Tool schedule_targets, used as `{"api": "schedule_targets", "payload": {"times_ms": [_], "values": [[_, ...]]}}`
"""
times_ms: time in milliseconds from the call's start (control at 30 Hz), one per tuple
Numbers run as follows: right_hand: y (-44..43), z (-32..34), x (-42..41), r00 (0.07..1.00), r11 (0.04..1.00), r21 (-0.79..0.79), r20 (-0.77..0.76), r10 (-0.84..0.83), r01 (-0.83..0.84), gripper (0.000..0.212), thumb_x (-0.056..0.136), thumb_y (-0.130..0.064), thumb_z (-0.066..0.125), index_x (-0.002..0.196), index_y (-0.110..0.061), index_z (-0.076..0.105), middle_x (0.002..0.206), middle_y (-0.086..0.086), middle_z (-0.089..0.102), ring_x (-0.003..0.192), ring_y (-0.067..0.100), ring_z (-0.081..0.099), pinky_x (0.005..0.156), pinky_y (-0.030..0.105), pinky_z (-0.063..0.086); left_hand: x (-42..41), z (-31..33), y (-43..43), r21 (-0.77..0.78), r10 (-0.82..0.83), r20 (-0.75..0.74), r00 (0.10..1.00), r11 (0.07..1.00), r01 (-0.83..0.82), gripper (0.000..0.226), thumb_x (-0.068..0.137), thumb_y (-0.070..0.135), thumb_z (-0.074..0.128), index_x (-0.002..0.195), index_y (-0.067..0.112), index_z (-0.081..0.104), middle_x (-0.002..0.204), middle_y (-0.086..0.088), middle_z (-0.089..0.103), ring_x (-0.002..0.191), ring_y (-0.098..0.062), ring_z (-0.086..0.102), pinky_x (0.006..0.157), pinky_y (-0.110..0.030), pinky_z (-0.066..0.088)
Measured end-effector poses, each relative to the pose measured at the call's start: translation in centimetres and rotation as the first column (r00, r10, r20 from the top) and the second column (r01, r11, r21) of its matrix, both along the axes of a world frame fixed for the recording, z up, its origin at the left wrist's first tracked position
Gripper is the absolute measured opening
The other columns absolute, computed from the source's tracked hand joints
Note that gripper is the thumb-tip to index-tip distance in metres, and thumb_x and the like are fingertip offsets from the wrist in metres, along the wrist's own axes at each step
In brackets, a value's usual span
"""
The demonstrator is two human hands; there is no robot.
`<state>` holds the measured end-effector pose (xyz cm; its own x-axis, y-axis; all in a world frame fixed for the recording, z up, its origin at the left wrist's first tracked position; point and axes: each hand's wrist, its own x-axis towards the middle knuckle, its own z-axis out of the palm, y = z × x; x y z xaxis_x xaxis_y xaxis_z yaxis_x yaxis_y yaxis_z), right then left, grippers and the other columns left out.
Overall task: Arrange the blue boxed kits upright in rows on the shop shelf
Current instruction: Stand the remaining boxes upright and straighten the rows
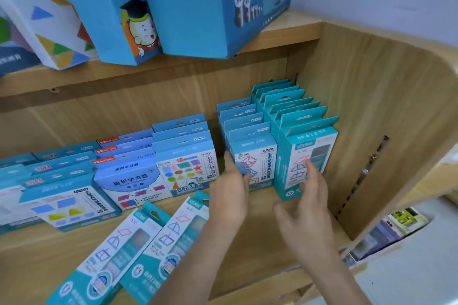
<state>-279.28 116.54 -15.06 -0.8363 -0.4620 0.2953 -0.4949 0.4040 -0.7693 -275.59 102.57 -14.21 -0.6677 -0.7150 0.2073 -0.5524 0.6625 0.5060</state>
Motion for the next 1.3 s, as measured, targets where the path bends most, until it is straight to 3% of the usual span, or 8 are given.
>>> {"api": "schedule_targets", "payload": {"times_ms": [233, 400, 500, 667, 867, 1067, 1200, 1300], "values": [[0.0, 1.0, 0.0, 0.974, 0.997, -0.077, -0.224, -0.041, 0.024, 0.077, 0.078, -0.008, 0.070, 0.141, -0.021, 0.028, 0.130, 0.003, 0.035, 0.108, 0.007, 0.046, 0.076, 0.011, 0.038, 0.6, 0.4, -0.5, -0.002, -0.053, -0.048, 0.997, 0.999, 0.053, 0.062, 0.090, 0.033, 0.060, 0.141, 0.016, 0.029, 0.110, -0.003, 0.068, 0.093, -0.022, 0.066, 0.078, -0.039, 0.054], [0.0, 1.4, -0.2, 0.963, 0.993, -0.119, -0.269, -0.016, -0.017, 0.071, 0.079, -0.006, 0.066, 0.141, -0.018, 0.032, 0.130, 0.003, 0.036, 0.114, 0.014, 0.049, 0.082, 0.023, 0.045, 0.5, 2.0, -0.4, 0.089, -0.064, -0.197, 0.978, 0.993, 0.082, 0.079, 0.088, 0.019, 0.064, 0.149, 0.020, 0.014, 0.117, 0.000, 0.064, 0.098, -0.016, 0.063, 0.082, -0.028, 0.052], [0.1, 1.5, -0.1, 0.966, 0.990, -0.134, -0.260, 0.006, -0.042, 0.071, 0.080, -0.005, 0.065, 0.141, -0.019, 0.032, 0.130, 0.001, 0.036, 0.115, 0.010, 0.047, 0.083, 0.016, 0.041, 0.3, 2.6, -0.4, 0.241, -0.068, -0.243, 0.968, 0.962, 0.128, 0.085, 0.087, 0.011, 0.063, 0.150, 0.024, 0.008, 0.121, 0.005, 0.061, 0.103, -0.007, 0.059, 0.082, -0.016, 0.043], [0.4, 1.7, -0.3, 0.972, 0.987, -0.143, -0.232, 0.036, -0.071, 0.066, 0.082, -0.006, 0.063, 0.139, -0.022, 0.034, 0.130, -0.001, 0.038, 0.114, 0.007, 0.046, 0.077, 0.008, 0.042, 0.4, 2.1, -1.4, 0.358, -0.092, -0.225, 0.970, 0.918, 0.170, 0.089, 0.086, 0.008, 0.063, 0.151, 0.030, 0.005, 0.128, 0.006, 0.058, 0.113, -0.012, 0.057, 0.091, -0.022, 0.044], [0.4, 2.0, -0.1, 0.970, 0.973, -0.148, -0.197, 0.145, -0.175, 0.046, 0.084, -0.002, 0.060, 0.127, -0.019, 0.052, 0.119, -0.005, 0.049, 0.107, 0.005, 0.049, 0.084, 0.028, 0.050, 2.4, 3.3, -0.8, 0.332, -0.122, -0.198, 0.973, 0.925, 0.184, 0.086, 0.088, 0.009, 0.062, 0.151, 0.026, 0.005, 0.144, 0.002, 0.044, 0.128, -0.016, 0.045, 0.102, -0.024, 0.037], [-0.3, 1.7, 0.6, 0.943, 0.926, -0.308, 0.176, 0.283, -0.220, 0.032, 0.084, 0.006, 0.060, 0.098, -0.022, 0.066, 0.094, -0.003, 0.067, 0.086, 0.003, 0.063, 0.074, 0.012, 0.049, 10.3, 2.9, -1.2, 0.128, 0.009, -0.234, 0.972, 0.991, 0.021, 0.037, 0.086, 0.008, 0.060, 0.114, 0.032, 0.064, 0.108, 0.014, 0.063, 0.098, -0.006, 0.061, 0.085, -0.022, 0.050], [-1.6, 0.6, 0.8, 0.750, 0.883, -0.426, 0.514, 0.417, -0.199, 0.024, 0.086, 0.010, 0.057, 0.087, -0.012, 0.066, 0.081, 0.013, 0.067, 0.066, 0.005, 0.065, 0.062, 0.012, 0.050, 15.0, 0.8, -2.1, 0.018, 0.111, 0.038, 0.993, 0.994, -0.112, 0.025, 0.087, 0.027, 0.063, 0.111, 0.028, 0.066, 0.112, 0.011, 0.064, 0.108, -0.014, 0.054, 0.090, -0.025, 0.040], [-2.5, -0.3, 1.5, 0.700, 0.891, -0.376, 0.563, 0.439, -0.256, 0.023, 0.087, 0.009, 0.057, 0.087, -0.013, 0.065, 0.079, 0.007, 0.068, 0.064, 0.002, 0.064, 0.060, 0.012, 0.048, 16.9, -0.6, -1.5, 0.058, 0.055, 0.283, 0.957, 0.995, -0.075, 0.057, 0.082, 0.053, 0.060, 0.133, 0.029, 0.048, 0.139, 0.010, 0.047, 0.129, -0.015, 0.036, 0.104, -0.027, 0.031]]}}
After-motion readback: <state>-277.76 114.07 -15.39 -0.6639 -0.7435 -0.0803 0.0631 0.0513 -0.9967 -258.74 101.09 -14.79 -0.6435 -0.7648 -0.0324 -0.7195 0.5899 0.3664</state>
